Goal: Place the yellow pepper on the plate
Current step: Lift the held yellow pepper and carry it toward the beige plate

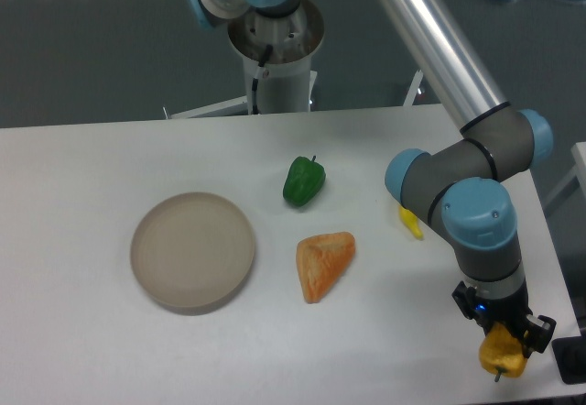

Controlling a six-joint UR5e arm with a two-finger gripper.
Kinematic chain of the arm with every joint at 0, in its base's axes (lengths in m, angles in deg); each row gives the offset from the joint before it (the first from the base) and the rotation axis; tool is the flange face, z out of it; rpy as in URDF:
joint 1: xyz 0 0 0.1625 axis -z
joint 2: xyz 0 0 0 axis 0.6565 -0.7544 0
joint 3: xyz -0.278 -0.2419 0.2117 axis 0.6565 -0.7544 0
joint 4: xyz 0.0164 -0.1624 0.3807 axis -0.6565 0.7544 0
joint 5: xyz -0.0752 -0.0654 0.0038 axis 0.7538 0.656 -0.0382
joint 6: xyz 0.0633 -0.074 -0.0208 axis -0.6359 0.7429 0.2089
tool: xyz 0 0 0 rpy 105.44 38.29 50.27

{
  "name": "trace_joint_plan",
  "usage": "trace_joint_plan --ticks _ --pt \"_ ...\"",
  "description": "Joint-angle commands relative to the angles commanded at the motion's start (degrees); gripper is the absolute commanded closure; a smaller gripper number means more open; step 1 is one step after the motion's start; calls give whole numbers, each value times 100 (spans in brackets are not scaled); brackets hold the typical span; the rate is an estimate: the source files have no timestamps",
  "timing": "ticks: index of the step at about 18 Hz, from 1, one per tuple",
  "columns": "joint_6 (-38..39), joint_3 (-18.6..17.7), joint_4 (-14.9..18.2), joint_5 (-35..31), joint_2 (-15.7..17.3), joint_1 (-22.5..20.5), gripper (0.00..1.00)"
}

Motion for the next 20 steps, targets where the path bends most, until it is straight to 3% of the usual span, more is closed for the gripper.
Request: trace_joint_plan --ticks 4,13,17,20 --pt "44 -44 9 -9 61 9 69" --pt "597 -1159 53 96 1071 105 70" --pt "1316 -2002 158 315 1651 307 70" --pt "2465 -2730 167 929 2212 378 70"
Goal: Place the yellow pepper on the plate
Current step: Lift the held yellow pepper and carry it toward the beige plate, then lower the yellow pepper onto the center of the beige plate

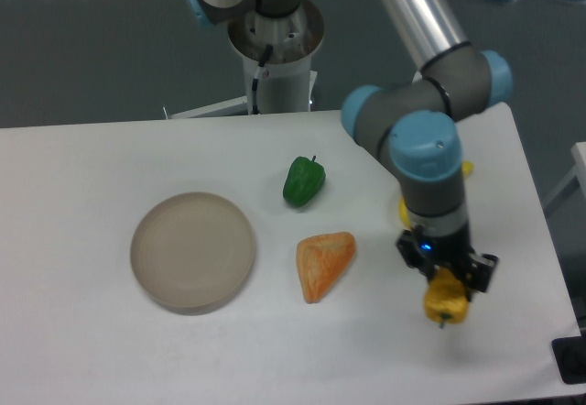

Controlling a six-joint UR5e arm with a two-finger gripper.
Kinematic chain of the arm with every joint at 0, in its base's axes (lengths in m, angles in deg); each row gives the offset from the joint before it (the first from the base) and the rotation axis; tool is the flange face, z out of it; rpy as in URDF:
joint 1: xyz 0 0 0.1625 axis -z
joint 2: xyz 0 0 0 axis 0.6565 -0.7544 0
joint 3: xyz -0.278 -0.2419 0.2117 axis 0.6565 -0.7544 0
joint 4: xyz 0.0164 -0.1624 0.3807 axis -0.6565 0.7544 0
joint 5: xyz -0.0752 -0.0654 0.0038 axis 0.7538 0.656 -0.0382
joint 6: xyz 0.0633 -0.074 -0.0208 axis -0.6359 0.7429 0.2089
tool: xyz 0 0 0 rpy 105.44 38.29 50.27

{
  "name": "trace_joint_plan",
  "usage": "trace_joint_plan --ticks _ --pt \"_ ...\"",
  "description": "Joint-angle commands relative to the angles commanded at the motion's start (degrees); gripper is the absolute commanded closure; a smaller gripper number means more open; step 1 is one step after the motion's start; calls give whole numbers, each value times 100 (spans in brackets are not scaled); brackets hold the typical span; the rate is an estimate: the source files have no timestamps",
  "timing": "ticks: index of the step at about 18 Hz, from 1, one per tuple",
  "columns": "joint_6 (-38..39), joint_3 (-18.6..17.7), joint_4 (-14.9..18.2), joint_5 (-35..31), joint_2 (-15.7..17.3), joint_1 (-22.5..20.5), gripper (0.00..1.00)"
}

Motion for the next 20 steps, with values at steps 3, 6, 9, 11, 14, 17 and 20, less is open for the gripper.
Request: trace_joint_plan --ticks 3,6,9,11,14,17,20 --pt "898 -625 0 512 650 271 70" --pt "1726 -925 0 522 916 755 70" --pt "2446 -1031 9 451 934 1150 70" --pt "2904 -1241 0 443 1004 1528 70" --pt "3063 -1523 -9 312 978 1915 70" --pt "3064 -1602 -9 179 899 2232 70" --pt "2976 -1708 -44 161 759 2364 70"
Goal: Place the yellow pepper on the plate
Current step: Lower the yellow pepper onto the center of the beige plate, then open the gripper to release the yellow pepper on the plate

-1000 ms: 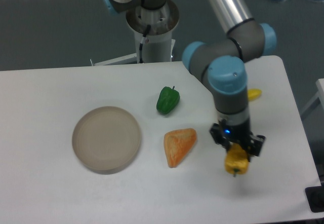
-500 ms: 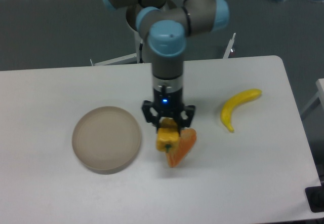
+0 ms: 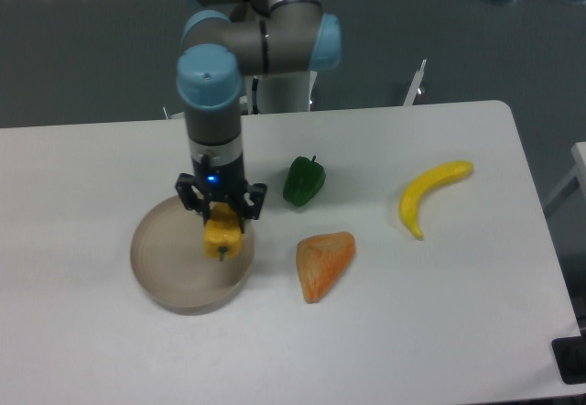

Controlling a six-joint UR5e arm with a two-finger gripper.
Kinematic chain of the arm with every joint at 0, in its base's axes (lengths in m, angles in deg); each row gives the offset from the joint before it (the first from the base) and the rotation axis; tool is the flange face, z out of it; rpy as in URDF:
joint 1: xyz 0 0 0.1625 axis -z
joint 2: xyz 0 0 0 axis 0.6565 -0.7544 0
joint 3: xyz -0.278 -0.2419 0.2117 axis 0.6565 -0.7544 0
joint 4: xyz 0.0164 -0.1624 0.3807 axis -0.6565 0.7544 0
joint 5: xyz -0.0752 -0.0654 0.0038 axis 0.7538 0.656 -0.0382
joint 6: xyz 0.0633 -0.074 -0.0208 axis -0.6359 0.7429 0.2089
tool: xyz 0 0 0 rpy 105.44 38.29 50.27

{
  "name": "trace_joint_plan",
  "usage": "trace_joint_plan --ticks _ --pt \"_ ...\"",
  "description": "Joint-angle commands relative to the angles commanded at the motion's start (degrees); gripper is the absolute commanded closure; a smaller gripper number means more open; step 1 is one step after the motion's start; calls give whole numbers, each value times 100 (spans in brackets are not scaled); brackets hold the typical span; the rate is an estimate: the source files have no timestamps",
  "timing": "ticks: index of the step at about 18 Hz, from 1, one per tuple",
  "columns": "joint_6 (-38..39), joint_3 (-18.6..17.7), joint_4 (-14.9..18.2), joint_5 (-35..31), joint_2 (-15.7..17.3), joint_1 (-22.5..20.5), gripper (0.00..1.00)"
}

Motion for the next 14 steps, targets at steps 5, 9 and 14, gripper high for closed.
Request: trace_joint_plan --ticks 5,9,14 --pt "-36 -53 -88 -176 -229 132 70" --pt "-158 -1 -79 -263 -352 133 69" --pt "-545 -1 -79 -325 -405 141 69"
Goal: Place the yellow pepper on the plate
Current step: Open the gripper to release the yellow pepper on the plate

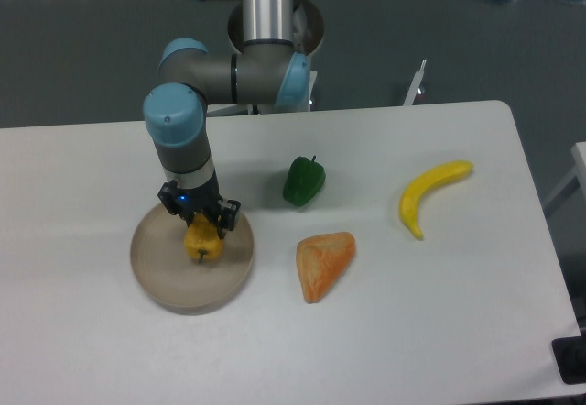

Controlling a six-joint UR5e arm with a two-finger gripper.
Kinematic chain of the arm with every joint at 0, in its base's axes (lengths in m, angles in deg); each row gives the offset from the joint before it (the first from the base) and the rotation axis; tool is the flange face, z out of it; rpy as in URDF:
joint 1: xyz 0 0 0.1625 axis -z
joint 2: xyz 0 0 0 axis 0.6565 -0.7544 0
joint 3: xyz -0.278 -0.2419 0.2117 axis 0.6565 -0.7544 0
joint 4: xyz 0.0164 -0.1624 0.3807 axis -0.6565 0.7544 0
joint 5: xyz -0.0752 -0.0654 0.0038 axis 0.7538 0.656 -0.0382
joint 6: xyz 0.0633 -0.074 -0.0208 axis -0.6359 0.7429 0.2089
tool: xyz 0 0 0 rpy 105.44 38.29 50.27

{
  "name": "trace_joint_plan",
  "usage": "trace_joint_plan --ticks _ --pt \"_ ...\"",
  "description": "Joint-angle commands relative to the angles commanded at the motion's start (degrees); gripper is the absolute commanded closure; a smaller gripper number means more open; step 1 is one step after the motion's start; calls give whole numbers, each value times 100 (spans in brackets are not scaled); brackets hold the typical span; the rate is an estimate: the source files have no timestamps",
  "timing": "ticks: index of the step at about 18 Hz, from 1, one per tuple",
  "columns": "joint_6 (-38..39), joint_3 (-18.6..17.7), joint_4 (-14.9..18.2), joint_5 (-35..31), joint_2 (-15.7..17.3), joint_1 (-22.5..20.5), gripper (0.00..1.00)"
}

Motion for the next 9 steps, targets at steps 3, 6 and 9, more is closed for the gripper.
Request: trace_joint_plan --ticks 3,6,9 --pt "-123 18 -9 -62 -35 0 69" --pt "-132 0 0 -88 -53 0 68" --pt "-132 18 0 -88 -44 0 60"
